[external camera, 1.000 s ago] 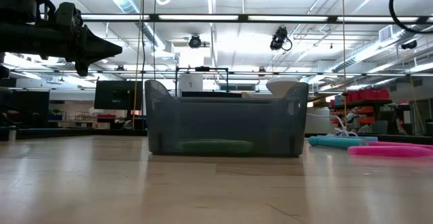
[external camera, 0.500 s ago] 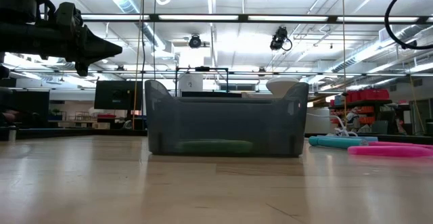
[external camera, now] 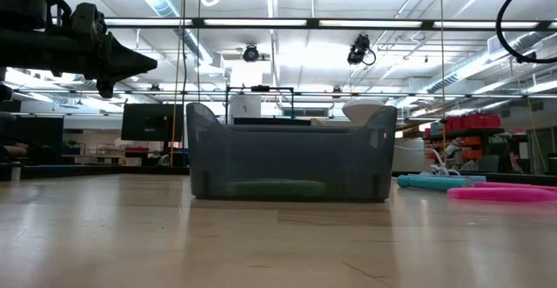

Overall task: Pick & Place Markers
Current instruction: Put the purple pen into the black bin

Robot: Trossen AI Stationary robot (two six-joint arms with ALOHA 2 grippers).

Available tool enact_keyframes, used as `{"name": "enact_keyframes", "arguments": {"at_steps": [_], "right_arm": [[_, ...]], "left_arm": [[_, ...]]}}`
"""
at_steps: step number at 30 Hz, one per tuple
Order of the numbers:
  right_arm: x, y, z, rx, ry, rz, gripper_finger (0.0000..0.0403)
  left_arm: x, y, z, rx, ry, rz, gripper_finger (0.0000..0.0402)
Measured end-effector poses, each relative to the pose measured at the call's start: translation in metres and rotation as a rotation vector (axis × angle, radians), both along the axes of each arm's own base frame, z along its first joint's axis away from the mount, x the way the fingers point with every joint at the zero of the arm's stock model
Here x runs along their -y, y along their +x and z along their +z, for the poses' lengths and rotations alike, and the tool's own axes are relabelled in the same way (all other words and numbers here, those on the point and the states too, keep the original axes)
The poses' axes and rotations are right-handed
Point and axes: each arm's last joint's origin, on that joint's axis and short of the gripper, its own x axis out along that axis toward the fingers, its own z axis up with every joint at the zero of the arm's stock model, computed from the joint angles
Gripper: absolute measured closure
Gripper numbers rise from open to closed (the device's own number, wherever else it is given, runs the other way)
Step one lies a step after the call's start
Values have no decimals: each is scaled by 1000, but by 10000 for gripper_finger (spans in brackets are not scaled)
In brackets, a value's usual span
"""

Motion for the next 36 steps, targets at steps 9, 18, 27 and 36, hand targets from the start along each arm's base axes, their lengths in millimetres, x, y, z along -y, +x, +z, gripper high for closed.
{"name": "enact_keyframes", "arguments": {"at_steps": [9,18,27,36], "right_arm": [[22,1,23,-4,-25,66,367],[61,-1,76,41,33,131,367],[86,-16,112,45,130,246,367],[95,-24,119,4,132,338,366]], "left_arm": [[0,0,0,0,0,0,387],[0,0,0,1,0,0,388],[0,0,0,0,0,0,387],[0,0,0,0,0,0,388]]}}
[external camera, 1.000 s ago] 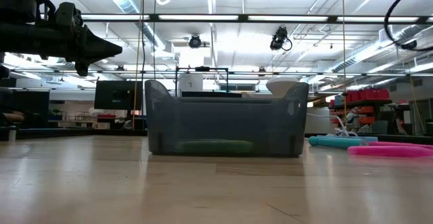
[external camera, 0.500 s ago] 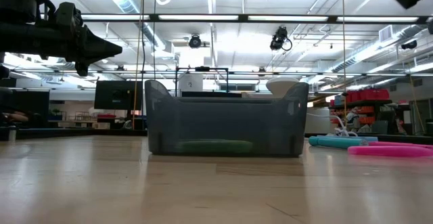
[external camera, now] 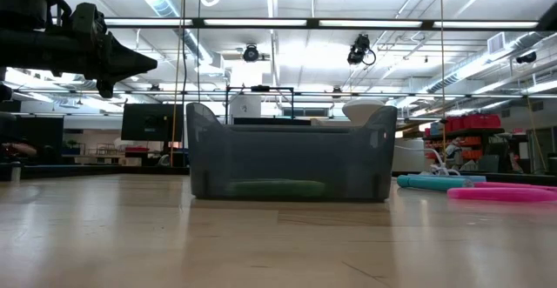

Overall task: Pick & Place Markers
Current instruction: Put the purple pen into the black bin

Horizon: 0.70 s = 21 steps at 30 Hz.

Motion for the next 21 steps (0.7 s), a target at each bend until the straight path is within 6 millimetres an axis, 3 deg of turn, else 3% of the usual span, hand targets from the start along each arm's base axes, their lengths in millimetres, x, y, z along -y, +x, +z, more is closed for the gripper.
{"name": "enact_keyframes", "arguments": {"at_steps": [8,21], "right_arm": [[22,25,13,3,-33,19,366],[62,93,29,72,-84,18,366]], "left_arm": [[0,0,0,0,1,0,388],[0,0,0,0,0,0,388]]}}
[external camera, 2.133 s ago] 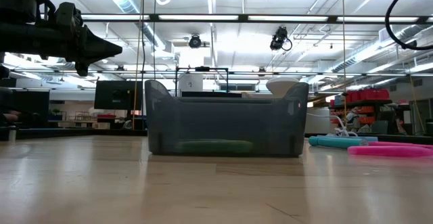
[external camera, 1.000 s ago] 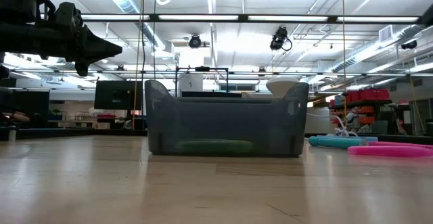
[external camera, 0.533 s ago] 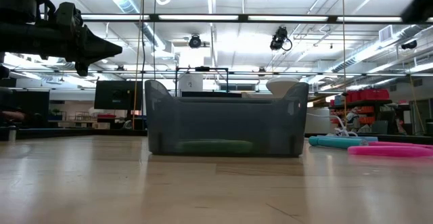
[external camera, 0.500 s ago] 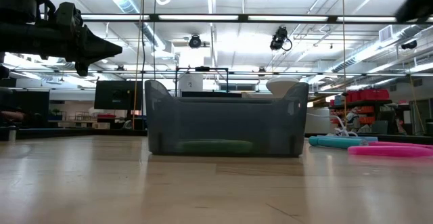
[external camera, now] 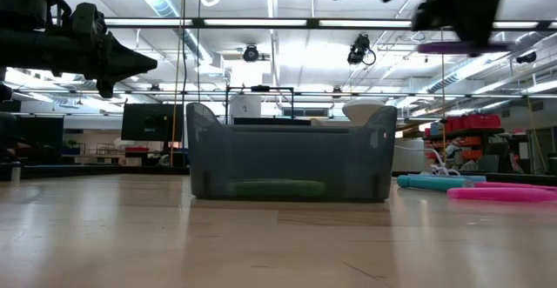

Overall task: Pick & Place Markers
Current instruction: Put the purple pen into the black bin

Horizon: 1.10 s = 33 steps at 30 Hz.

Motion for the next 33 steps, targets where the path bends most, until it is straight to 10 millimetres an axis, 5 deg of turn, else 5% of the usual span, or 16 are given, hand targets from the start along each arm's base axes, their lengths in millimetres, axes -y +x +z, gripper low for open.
{"name": "enact_keyframes", "arguments": {"at_steps": [20,33], "right_arm": [[31,116,1,119,7,44,366],[38,134,-12,106,0,76,366]], "left_arm": [[0,0,0,0,-1,0,388],[0,0,0,1,0,0,388]]}}
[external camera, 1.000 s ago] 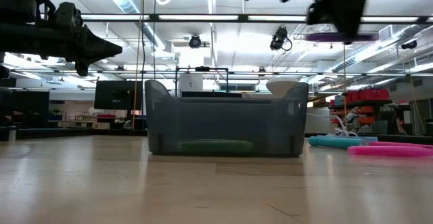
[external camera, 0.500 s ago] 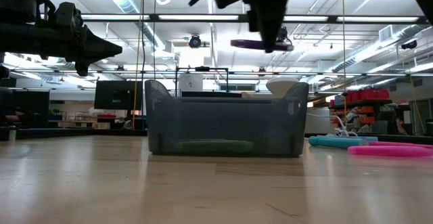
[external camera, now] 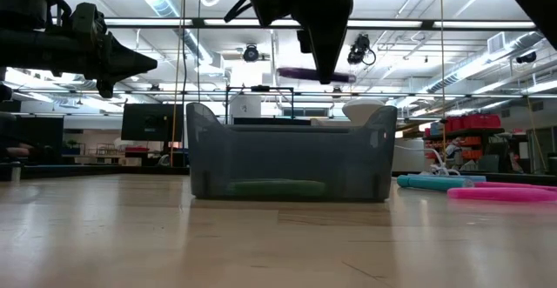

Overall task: Pick & Place Markers
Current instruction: Put the purple pen into the black bin

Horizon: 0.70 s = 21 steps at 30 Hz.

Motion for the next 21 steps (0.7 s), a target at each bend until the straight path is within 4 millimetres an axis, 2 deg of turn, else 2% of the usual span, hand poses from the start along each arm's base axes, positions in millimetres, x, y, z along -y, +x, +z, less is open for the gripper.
{"name": "enact_keyframes", "arguments": {"at_steps": [4,15,21], "right_arm": [[1,3,-12,3,-3,-5,366],[2,7,-65,12,-15,-52,366],[0,6,-87,29,-11,-76,366]], "left_arm": [[0,0,0,-1,0,0,388],[0,0,0,0,0,0,388],[0,0,0,0,0,0,388]]}}
